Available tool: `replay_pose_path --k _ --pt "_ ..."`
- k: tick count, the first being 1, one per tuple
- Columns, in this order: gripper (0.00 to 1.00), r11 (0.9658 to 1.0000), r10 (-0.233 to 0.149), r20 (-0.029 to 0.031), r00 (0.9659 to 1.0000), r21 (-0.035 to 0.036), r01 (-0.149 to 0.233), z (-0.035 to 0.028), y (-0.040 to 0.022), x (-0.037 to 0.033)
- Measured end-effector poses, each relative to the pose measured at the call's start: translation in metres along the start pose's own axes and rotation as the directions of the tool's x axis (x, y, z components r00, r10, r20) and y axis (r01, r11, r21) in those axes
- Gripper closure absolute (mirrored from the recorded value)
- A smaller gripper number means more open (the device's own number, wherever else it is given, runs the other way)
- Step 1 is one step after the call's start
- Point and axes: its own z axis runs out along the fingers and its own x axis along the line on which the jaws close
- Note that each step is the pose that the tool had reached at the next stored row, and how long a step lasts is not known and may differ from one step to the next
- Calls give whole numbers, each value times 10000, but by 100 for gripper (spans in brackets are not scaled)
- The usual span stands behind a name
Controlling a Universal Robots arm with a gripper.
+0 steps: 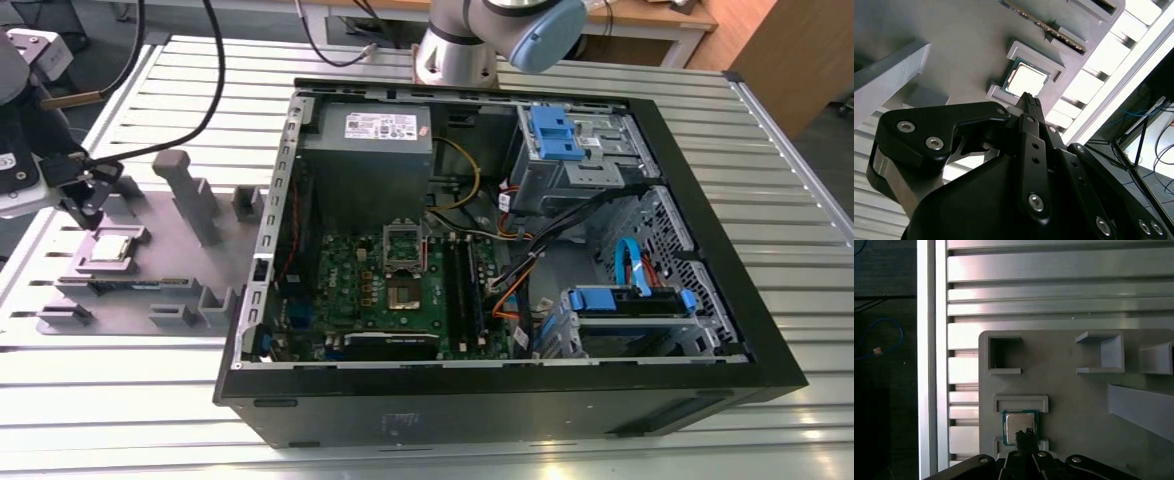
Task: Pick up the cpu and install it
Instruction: 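Reach for the cpu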
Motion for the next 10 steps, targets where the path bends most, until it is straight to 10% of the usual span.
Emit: replay_pose_path --k 10 --pt "89 10000 0 2 10000 -2 0 34 -1 -1"
